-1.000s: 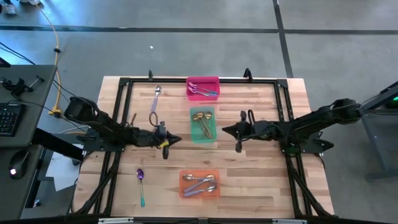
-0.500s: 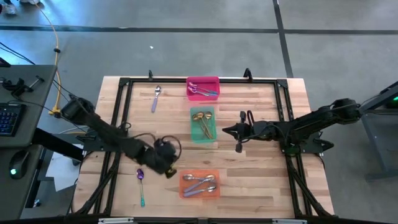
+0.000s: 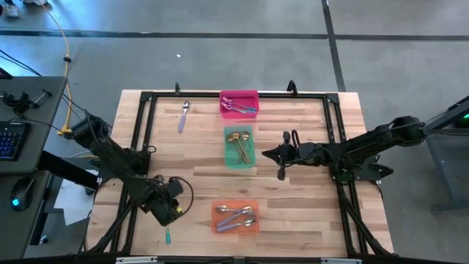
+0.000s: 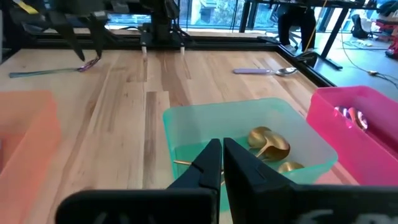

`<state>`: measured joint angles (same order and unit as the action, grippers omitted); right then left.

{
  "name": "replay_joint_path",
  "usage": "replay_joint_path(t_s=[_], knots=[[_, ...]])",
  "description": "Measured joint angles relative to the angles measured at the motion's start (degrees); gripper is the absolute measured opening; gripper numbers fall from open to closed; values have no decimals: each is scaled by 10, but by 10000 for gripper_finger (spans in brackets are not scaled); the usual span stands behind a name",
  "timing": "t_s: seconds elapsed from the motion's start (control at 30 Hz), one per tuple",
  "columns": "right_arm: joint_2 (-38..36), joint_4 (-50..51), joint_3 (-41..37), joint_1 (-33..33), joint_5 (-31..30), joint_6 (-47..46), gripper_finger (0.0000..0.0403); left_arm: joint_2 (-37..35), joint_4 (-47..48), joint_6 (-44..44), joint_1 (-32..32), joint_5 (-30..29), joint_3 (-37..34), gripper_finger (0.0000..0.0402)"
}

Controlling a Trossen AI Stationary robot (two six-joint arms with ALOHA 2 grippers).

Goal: Sort silverware by color (type)
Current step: Put the blue spoon into the red bin

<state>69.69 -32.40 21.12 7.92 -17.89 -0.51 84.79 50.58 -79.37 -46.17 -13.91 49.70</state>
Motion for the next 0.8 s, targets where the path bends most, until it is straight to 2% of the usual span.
replay_joint_path(t_s=[0.13,0.27,0.47,0.8], knots=[[0,0,0,7,0,-7,0,0,-32,30,-10,44,-25,169],[0,0,0,19,0,-11,0,0,-59,45,-16,58,-46,187],[0,0,0,41,1,-21,0,0,-12,45,-27,62,-60,190],[0,0,0,57,-16,-21,0,0,-4,46,-42,70,-60,190]])
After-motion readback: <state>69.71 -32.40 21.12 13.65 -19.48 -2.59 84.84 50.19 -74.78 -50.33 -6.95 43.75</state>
